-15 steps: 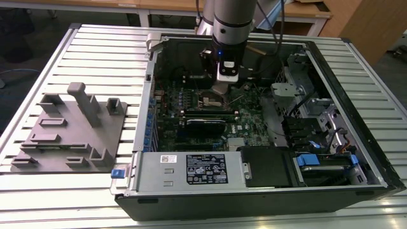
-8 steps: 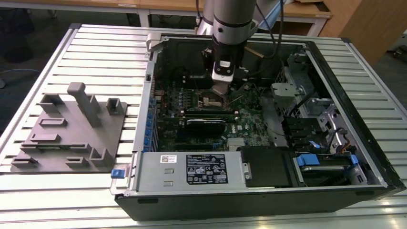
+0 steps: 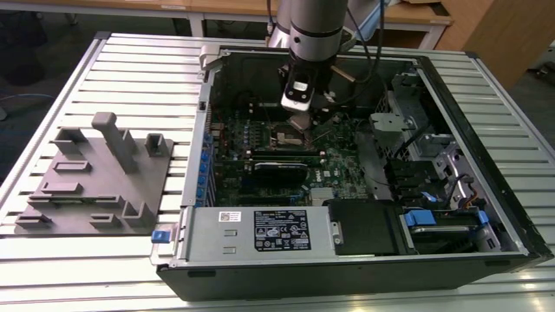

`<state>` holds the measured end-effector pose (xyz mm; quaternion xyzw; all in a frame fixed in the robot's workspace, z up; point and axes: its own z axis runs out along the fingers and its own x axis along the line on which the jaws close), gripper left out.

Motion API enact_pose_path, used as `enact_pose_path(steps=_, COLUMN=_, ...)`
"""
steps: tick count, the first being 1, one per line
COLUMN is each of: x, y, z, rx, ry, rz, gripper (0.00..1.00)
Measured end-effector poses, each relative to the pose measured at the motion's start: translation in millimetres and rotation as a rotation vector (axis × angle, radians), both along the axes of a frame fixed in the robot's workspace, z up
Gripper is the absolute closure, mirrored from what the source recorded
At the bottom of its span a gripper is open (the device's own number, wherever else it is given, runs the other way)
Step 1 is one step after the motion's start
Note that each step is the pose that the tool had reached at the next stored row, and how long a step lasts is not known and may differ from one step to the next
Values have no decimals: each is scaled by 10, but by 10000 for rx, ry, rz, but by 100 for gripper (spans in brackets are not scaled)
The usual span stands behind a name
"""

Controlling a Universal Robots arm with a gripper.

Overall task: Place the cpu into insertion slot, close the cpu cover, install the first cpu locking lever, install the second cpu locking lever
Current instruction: 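Place the cpu into insertion slot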

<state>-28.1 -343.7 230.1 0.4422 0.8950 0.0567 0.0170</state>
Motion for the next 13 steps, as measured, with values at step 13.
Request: enact_pose_path(steps=13, x=-32, y=0, z=-10, rx=-1, ry=0, rz=-1420, gripper=46)
